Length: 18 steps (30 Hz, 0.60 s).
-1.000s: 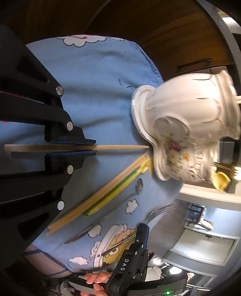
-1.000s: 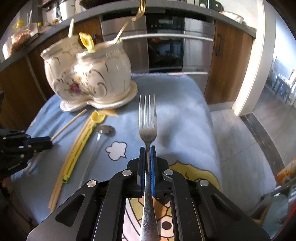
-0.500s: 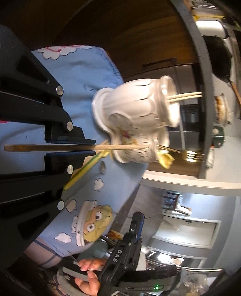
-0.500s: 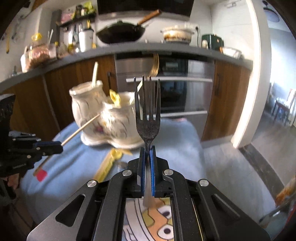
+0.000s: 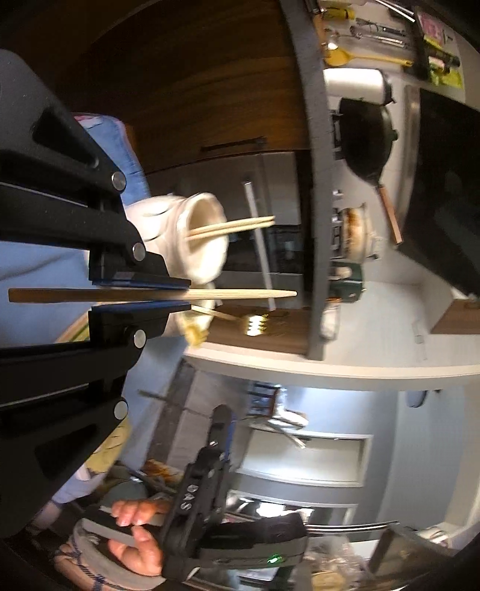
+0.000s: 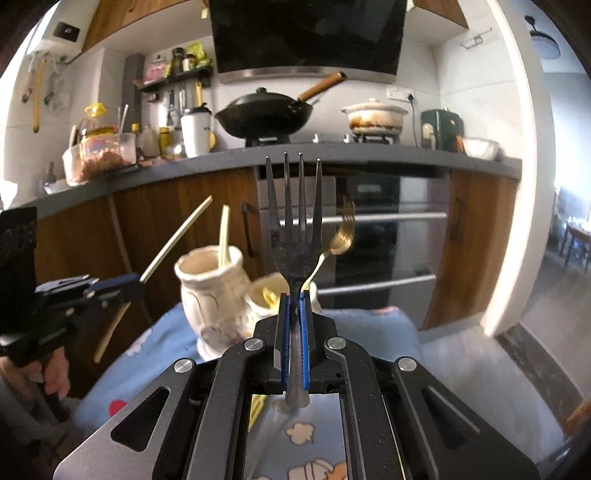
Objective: Organize utensils
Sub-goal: 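Lift the chopstick and silver fork and carry them above the ceramic holder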
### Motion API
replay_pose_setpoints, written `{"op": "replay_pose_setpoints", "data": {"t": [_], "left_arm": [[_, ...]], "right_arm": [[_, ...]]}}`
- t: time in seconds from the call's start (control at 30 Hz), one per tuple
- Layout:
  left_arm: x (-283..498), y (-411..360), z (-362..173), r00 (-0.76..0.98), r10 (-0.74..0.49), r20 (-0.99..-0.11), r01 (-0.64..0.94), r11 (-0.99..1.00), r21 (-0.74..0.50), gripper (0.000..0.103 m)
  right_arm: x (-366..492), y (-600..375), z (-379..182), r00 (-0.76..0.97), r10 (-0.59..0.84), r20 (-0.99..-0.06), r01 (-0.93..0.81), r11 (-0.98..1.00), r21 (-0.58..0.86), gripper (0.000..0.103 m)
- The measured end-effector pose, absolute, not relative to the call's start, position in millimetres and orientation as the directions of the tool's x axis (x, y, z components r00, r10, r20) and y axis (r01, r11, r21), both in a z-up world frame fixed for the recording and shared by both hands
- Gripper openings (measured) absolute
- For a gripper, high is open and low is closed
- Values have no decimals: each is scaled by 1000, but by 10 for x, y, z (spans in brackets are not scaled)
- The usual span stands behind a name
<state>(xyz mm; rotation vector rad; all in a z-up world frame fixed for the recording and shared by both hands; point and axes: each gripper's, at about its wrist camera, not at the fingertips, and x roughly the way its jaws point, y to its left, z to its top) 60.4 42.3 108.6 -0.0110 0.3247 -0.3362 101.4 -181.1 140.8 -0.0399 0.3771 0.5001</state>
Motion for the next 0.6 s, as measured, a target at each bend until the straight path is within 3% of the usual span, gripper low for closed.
{"op": "replay_pose_setpoints", "data": {"t": [0.47,0.6], "left_arm": [[1230,729,1455,918,-373,-138,341,916,-210,6],[1473,728,1435,917,-373,-140,332,910,-250,6]], "right_arm": [[1365,-1606,1954,823,516,-239,-518,853,56,6],[1501,-1533,1983,826,514,-233,-517,854,54,6]]}}
